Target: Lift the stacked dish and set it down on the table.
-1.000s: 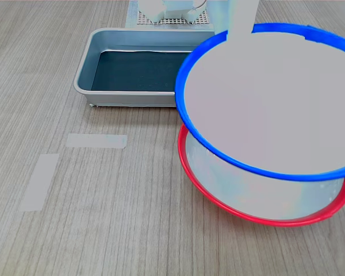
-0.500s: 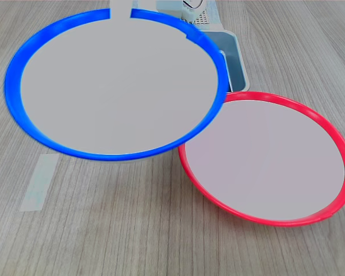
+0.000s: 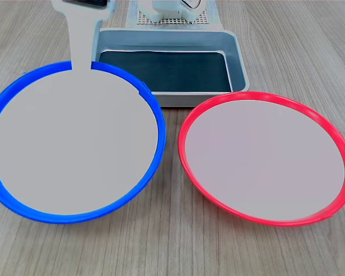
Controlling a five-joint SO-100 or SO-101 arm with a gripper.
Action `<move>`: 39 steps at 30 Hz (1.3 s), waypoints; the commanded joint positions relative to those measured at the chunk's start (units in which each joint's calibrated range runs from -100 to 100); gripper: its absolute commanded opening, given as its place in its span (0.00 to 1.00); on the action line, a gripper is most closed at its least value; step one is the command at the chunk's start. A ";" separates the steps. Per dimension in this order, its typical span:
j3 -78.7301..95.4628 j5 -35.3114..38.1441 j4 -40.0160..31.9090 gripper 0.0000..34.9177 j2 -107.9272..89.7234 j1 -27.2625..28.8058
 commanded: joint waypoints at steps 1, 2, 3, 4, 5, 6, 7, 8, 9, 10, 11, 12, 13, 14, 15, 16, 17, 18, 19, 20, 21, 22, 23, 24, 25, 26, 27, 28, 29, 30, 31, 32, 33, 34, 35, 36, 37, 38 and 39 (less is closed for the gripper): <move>-3.07 0.24 -1.35 0.00 1.32 -0.66; -3.25 0.24 -1.51 0.00 1.92 -0.85; -3.25 0.15 -1.84 0.00 2.35 -1.13; -3.25 0.10 -2.09 0.00 2.52 -1.32; -3.25 0.10 -2.17 0.00 2.77 -1.69; -3.16 0.00 -2.17 0.00 3.03 -2.07; -3.07 -0.15 -2.17 0.00 3.11 -2.35; -2.89 -0.29 -2.09 0.00 3.11 -2.73; -2.79 -0.49 -1.93 0.00 3.11 -3.10; -2.52 -0.59 -1.84 0.00 3.11 -3.48; -2.16 -0.73 -1.84 0.00 2.94 -3.86; -1.70 -0.78 -1.93 0.00 2.86 -4.05; -1.07 -0.83 -2.26 0.00 2.69 -4.33; -0.52 -0.83 -2.75 0.00 2.60 -4.33; 0.03 -0.78 -3.08 0.00 2.60 -4.33; 0.48 -0.63 -3.58 0.00 2.60 -4.33; 1.12 -0.44 -4.16 0.00 2.60 -4.14; 1.67 -0.20 -4.73 0.00 2.60 -3.95; 2.21 0.05 -5.15 0.00 2.60 -3.67; 2.49 0.24 -5.39 0.00 2.60 -3.39; 2.76 0.44 -5.64 0.00 2.52 -3.01; 2.94 0.68 -5.97 0.00 2.52 -2.73; 3.12 0.93 -6.05 0.00 2.52 -2.45; 3.12 1.22 -6.05 0.00 2.43 -2.07; 3.30 1.47 -6.05 0.00 2.43 -1.69; 3.49 1.76 -6.05 0.01 2.35 -1.32; 3.76 2.25 -6.05 0.01 2.26 -0.75; 4.03 2.64 -6.05 0.03 2.09 -0.28; 4.40 2.88 -6.05 0.09 2.00 0.19; 4.85 3.17 -6.30 0.14 1.75 0.75; 5.22 3.37 -6.55 0.13 1.58 1.04; 5.76 3.57 -6.96 0.12 1.32 1.32; 6.22 3.81 -7.38 0.14 0.98 1.60; 6.67 4.00 -7.79 0.17 0.55 1.88; 6.95 4.15 -7.87 0.18 0.13 2.07; 7.13 4.25 -7.79 0.19 -0.55 2.35; 7.22 4.25 -7.29 0.22 -1.41 2.45; 7.31 4.25 -6.55 0.22 -2.60 2.54; 7.40 4.15 -5.64 0.20 -3.88 2.54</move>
